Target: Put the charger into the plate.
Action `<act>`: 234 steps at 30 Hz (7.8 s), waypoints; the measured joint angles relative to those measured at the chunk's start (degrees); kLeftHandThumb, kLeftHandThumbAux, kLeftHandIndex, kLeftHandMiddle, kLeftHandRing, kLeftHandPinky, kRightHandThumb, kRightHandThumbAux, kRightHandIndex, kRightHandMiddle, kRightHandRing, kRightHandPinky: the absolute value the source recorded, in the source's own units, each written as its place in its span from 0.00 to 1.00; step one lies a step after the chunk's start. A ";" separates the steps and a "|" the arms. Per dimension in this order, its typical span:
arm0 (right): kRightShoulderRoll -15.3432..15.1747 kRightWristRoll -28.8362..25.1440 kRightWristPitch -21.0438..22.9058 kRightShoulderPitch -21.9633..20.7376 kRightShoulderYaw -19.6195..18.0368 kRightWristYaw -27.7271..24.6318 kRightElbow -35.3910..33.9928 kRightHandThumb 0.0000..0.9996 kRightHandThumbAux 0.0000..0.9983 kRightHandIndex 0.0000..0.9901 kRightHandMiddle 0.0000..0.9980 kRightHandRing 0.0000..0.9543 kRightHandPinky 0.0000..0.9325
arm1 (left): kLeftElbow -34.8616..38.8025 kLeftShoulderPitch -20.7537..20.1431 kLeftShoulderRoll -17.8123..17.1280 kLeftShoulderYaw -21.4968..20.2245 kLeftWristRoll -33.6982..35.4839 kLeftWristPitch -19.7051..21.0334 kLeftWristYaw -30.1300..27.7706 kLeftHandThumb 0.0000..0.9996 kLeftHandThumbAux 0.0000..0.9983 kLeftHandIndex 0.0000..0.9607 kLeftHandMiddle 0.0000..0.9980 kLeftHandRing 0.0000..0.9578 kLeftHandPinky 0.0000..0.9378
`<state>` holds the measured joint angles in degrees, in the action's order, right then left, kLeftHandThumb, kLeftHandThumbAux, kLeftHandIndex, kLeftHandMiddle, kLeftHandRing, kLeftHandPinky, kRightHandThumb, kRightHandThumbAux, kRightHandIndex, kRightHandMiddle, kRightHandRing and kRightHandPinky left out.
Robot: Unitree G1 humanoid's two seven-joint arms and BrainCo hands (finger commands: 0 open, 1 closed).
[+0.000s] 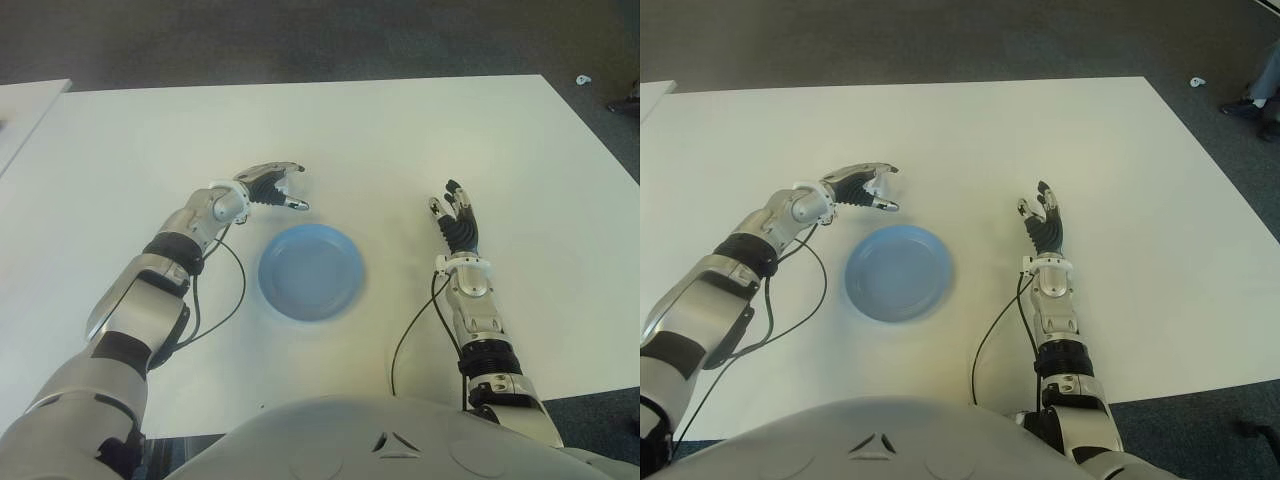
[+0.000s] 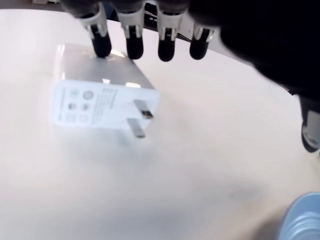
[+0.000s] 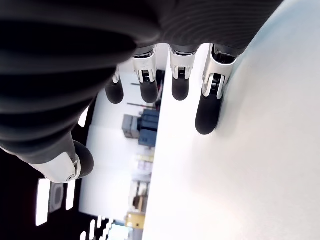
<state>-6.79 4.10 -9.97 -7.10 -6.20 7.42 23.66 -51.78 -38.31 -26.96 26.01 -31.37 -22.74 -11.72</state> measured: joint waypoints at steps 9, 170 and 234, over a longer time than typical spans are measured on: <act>0.14 -0.10 1.40 0.18 -0.37 -0.06 -1.05 0.04 0.58 0.00 0.04 0.02 0.02 | 7.72 3.83 -4.71 -0.83 0.48 -0.04 -4.20 0.00 0.39 0.00 0.00 0.00 0.00; -0.85 -2.31 -1.19 1.49 -2.44 -4.73 -1.36 0.07 0.57 0.00 0.01 0.01 0.04 | -22.67 -3.50 -1.79 4.28 -11.65 -4.75 22.63 0.33 0.23 0.00 0.00 0.00 0.07; -1.17 -2.07 -0.04 6.68 -1.44 -5.74 -8.64 0.05 0.56 0.00 0.00 0.00 0.03 | -25.13 -0.15 -4.05 11.95 -16.08 -1.14 40.68 0.48 0.19 0.00 0.00 0.01 0.07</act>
<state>-7.95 2.04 -10.01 -0.42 -7.64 1.68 15.02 -76.92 -38.46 -31.01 37.96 -47.45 -23.88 28.96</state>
